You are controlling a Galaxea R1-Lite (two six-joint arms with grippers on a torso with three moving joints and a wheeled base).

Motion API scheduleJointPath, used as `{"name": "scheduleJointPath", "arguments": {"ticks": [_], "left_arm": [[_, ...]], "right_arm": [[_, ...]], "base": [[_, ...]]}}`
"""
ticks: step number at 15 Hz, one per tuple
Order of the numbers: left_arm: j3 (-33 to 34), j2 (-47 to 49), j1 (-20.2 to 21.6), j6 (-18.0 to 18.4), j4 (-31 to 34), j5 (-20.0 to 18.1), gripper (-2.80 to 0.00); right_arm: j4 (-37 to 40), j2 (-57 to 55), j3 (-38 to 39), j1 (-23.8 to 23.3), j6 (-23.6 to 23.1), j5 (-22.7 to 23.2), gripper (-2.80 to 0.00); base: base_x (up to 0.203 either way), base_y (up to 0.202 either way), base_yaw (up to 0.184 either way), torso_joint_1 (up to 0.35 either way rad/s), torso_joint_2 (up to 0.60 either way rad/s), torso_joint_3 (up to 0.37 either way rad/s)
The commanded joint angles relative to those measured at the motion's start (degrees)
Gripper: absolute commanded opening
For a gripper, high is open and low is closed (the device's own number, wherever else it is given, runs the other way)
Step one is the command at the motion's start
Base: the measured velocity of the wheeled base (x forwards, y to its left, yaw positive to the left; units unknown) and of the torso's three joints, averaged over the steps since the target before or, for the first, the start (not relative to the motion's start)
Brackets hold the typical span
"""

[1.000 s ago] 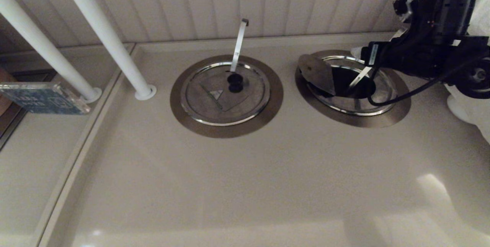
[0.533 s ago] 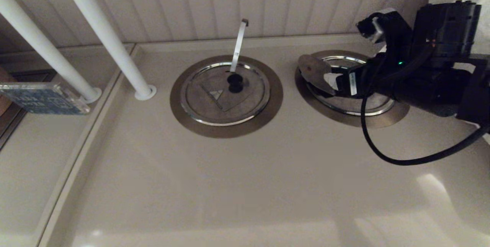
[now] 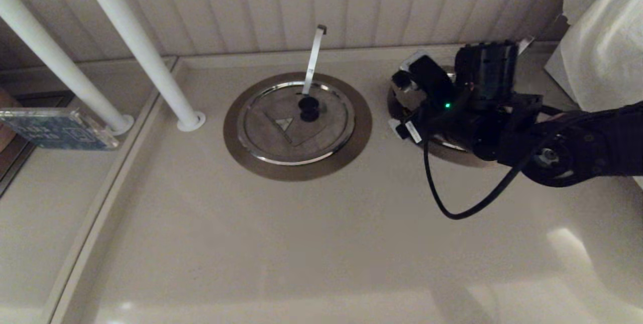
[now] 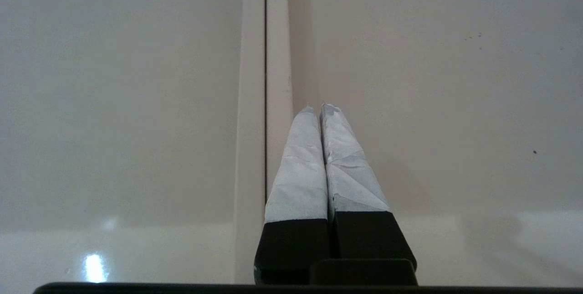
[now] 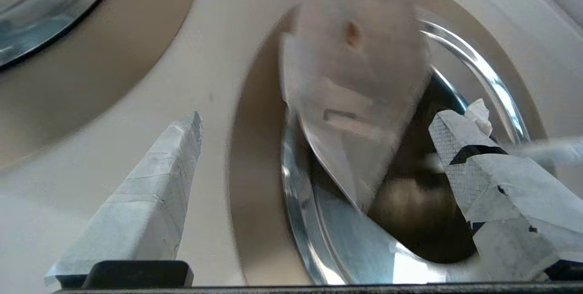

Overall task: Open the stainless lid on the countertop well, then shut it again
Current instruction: Close the lid

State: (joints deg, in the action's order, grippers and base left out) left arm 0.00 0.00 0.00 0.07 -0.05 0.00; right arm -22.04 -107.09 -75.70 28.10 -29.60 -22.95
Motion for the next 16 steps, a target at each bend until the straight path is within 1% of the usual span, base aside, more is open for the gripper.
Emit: {"name": "scheduleJointPath", "arguments": {"ticks": [1,3,7,11,16], "left_arm": [[0.00,-0.09,0.00,0.01,-0.04,0.00,-2.80],[-0.01,-0.09,0.00,0.01,-0.04,0.00,-2.80],[-0.09,-0.09,0.00,0.01,-0.04,0.00,-2.80],[0.00,-0.09,0.00,0.01,-0.04,0.00,-2.80],[-0.07,-0.09,0.00,0.00,-0.04,0.00,-2.80]], "right_arm": [[-0.19,-6.60,-4.40,-0.67,-0.98,-0.14,0.00],[-0.19,-8.42,-7.18,-1.45,-1.24,-0.21,0.00],[-0.16,-8.13,-10.48,-2.43,-1.73,-0.78,0.00],[-0.19,-6.27,-11.05,-4.21,-2.04,-0.78,0.00],[-0.19,-3.43,-10.95,-4.38,-2.04,-0.82,0.00]], "base": [[0.000,0.000,0.000,0.000,0.00,0.000],[0.000,0.000,0.000,0.000,0.00,0.000],[0.000,0.000,0.000,0.000,0.00,0.000],[0.000,0.000,0.000,0.000,0.00,0.000],[0.000,0.000,0.000,0.000,0.00,0.000]]}}
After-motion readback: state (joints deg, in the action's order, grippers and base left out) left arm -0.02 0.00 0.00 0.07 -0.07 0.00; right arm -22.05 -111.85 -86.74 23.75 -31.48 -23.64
